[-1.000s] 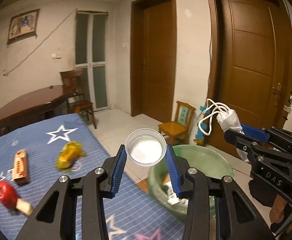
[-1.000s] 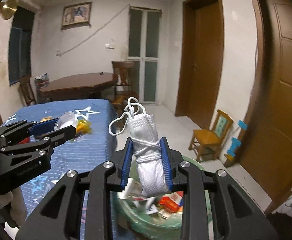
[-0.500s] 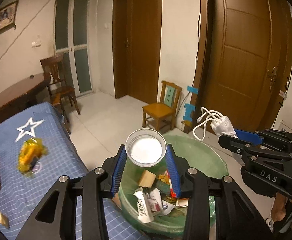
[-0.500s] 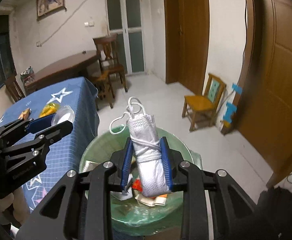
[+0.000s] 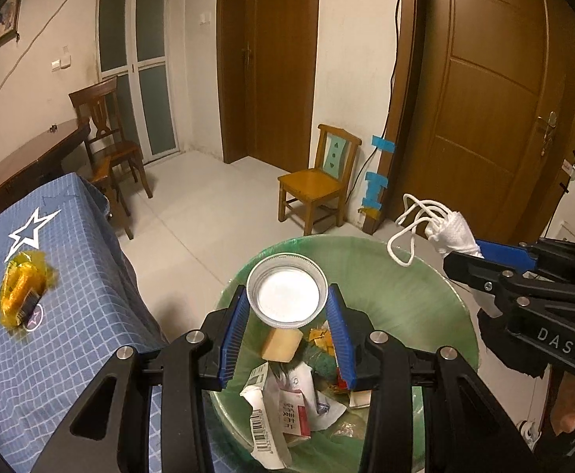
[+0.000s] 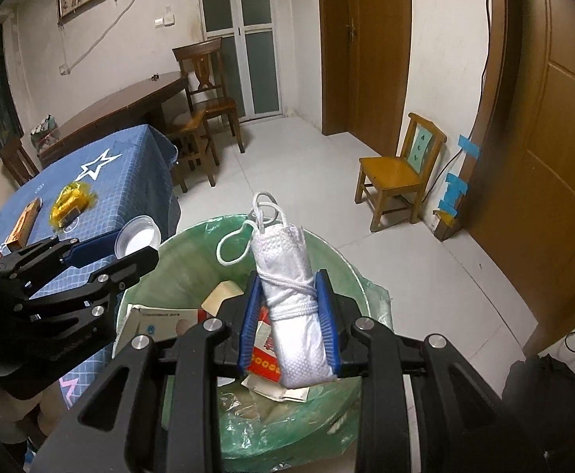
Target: Collect trash
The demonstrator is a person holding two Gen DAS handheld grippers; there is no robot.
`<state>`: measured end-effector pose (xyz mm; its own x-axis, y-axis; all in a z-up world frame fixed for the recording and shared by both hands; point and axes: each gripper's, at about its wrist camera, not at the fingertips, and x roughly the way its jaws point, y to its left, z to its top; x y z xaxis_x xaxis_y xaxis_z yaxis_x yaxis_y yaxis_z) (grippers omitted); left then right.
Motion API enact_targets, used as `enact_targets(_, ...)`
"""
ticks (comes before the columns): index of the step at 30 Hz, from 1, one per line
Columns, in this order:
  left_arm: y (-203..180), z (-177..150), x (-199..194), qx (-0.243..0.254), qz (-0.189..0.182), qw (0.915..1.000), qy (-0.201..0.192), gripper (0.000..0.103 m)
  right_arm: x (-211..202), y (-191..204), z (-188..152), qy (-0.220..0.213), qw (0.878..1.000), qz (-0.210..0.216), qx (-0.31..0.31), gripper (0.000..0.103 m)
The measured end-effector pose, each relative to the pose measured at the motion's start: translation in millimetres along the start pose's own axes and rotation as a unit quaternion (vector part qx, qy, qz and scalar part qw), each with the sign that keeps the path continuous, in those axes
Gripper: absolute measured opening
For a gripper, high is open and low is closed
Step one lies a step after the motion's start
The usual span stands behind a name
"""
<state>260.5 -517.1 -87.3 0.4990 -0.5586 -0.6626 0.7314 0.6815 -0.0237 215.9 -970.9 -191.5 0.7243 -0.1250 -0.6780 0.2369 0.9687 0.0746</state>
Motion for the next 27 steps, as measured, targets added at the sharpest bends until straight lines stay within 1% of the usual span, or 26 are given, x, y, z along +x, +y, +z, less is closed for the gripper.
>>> enact_targets(9, 4, 1, 11, -0.002, 0.000, 1.0000, 0.007, 0.042, 6, -3, 6, 0.003, 1.000, 0.003, -0.002, 0.027)
enact_targets(11, 4, 1, 13, 0.000, 0.004, 0.9999, 0.011, 0.043, 6, -4, 7, 0.002, 1.000, 0.003, -0.003, 0.029)
enact_targets(12, 6, 1, 15, 0.000, 0.010, 0.9998, 0.015, 0.054, 6, -3, 8, 0.001, 1.000, 0.004, -0.003, 0.029)
enact_targets(13, 6, 1, 15, -0.002, 0.013, 0.9998, 0.015, 0.070, 5, -4, 8, 0.000, 1.000, 0.005, -0.002, 0.036)
enact_targets(14, 6, 1, 15, -0.003, 0.015, 0.9998, 0.013, 0.076, 5, -4, 8, -0.002, 1.000, 0.004, -0.001, 0.048)
enact_targets(15, 8, 0, 14, -0.004, 0.020, 0.9997, 0.010, 0.078, 3, -4, 7, -0.006, 1.000, 0.003, 0.000, 0.052)
enact_targets(22, 21, -2, -2, -0.018, 0.023, 0.9996, 0.007, 0.078, -20, -4, 4, -0.029, 1.000, 0.004, 0.004, 0.053)
enact_targets(25, 24, -7, -25, -0.021, 0.019, 0.9996, -0.006, 0.078, -47, 3, -2, -0.054, 0.998, 0.013, -0.002, 0.053)
enact_targets(27, 29, -13, -54, -0.022, 0.018, 0.9992, -0.030, 0.078, -75, 11, -12, -0.085, 0.996, 0.021, -0.009, 0.057)
